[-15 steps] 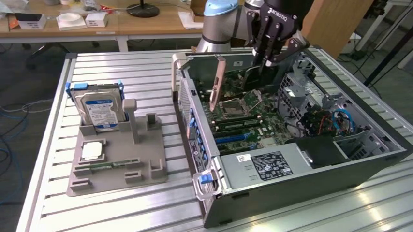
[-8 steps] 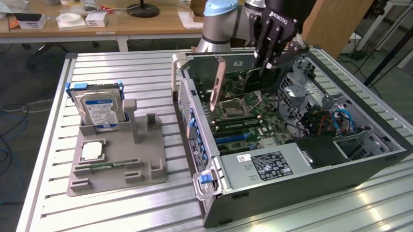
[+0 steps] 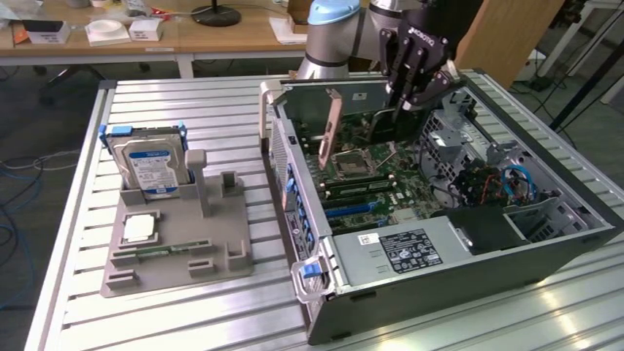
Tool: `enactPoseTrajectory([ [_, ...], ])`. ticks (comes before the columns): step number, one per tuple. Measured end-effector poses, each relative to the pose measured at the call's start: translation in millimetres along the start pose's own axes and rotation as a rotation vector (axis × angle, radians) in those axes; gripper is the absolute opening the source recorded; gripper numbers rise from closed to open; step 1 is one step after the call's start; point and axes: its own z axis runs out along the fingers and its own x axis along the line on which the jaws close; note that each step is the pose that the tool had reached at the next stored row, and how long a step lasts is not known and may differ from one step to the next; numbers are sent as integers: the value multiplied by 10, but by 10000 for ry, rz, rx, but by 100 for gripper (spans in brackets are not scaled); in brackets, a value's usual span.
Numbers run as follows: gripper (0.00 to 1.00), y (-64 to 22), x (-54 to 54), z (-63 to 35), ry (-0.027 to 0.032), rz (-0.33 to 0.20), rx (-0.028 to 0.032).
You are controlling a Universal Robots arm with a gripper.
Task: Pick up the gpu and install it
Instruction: 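Insert the gpu into the slot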
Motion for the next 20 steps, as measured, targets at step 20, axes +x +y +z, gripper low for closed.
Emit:
enactPoseTrajectory([
  [20,26,-61,15,277,-58,1245,28],
])
